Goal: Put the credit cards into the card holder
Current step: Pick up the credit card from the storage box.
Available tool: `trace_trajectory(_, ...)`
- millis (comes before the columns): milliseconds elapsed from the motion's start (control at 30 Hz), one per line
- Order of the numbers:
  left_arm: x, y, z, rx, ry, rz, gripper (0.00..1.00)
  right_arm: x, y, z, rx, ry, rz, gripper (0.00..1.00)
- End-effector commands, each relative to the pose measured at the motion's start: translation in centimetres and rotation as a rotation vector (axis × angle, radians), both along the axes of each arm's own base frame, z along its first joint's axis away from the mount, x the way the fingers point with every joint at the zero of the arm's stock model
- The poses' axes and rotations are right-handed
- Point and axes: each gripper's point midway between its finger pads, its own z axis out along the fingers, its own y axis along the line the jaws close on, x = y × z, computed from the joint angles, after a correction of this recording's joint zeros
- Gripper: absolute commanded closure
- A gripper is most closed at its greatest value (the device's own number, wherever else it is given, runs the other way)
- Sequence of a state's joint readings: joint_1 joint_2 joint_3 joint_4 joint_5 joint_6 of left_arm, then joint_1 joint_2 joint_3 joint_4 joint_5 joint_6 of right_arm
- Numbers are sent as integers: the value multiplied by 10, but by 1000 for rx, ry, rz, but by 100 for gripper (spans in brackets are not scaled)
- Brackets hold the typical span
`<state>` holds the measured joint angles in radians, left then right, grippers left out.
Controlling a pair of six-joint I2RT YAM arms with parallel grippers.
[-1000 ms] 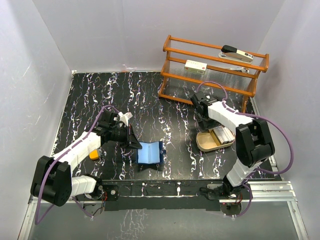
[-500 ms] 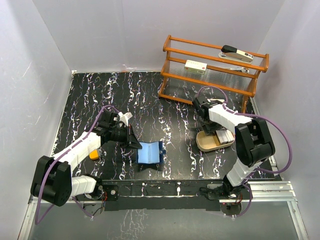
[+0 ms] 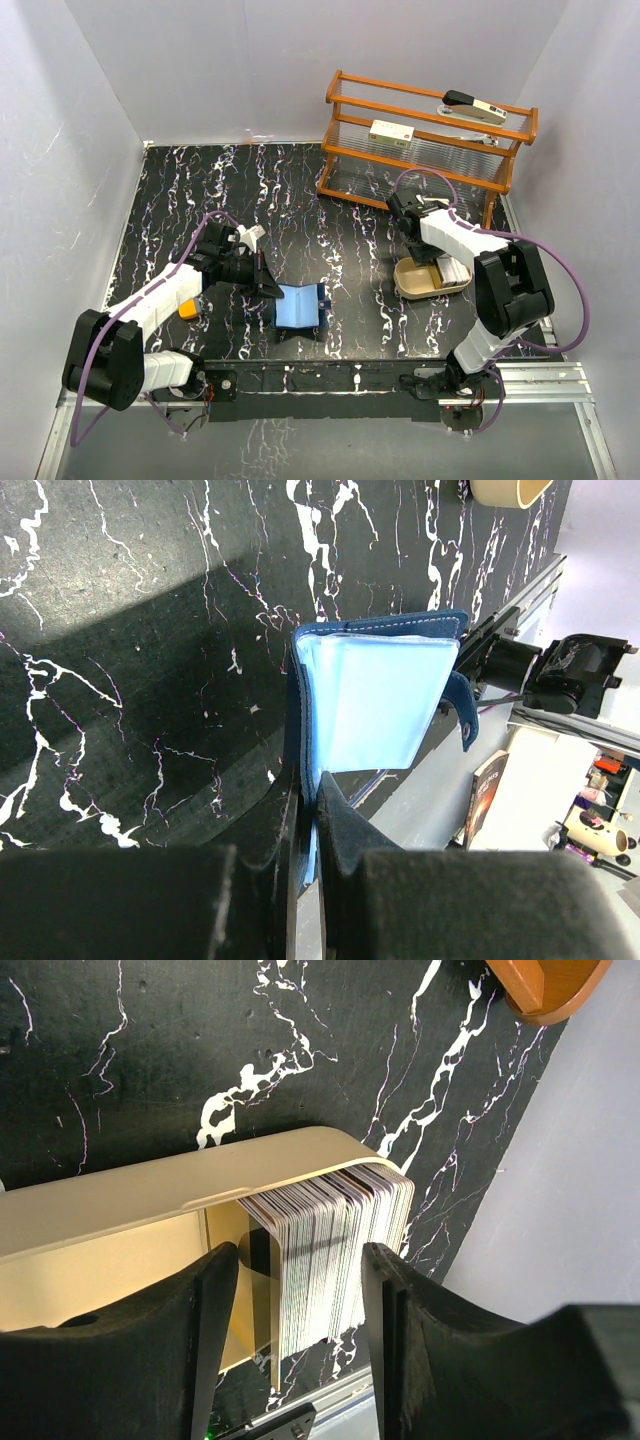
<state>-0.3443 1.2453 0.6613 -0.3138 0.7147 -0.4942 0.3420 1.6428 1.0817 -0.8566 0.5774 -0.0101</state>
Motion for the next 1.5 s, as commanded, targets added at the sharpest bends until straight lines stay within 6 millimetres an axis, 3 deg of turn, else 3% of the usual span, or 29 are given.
trace_trajectory(0,-3,-2,6,-21,-1,-12,100,13,-7,16,-29,-83,0,51)
trace_trajectory(233,-2,-1,4,-11,-2,-6,100,13,-4,14,-16,-79,4,63)
trace_trajectory(433,-1,-1,6,-14,-14,-4,100,12,-3,19,-2,-84,-3,83)
trace_trajectory(567,-1,-1,6,-13,-14,-5,100,13,3,22,38,-88,1,89)
trace_trajectory(900,-2,-2,0,-8,22,-2,100,9,8,39,79,-98,-41,100)
trace_trajectory(1233,7,-18,12,-119,99,67,100,12,18,71,136,-146,-53,100)
trace_trajectory(1467,21,-27,18,-199,89,137,100,13,70,108,337,-268,0,100)
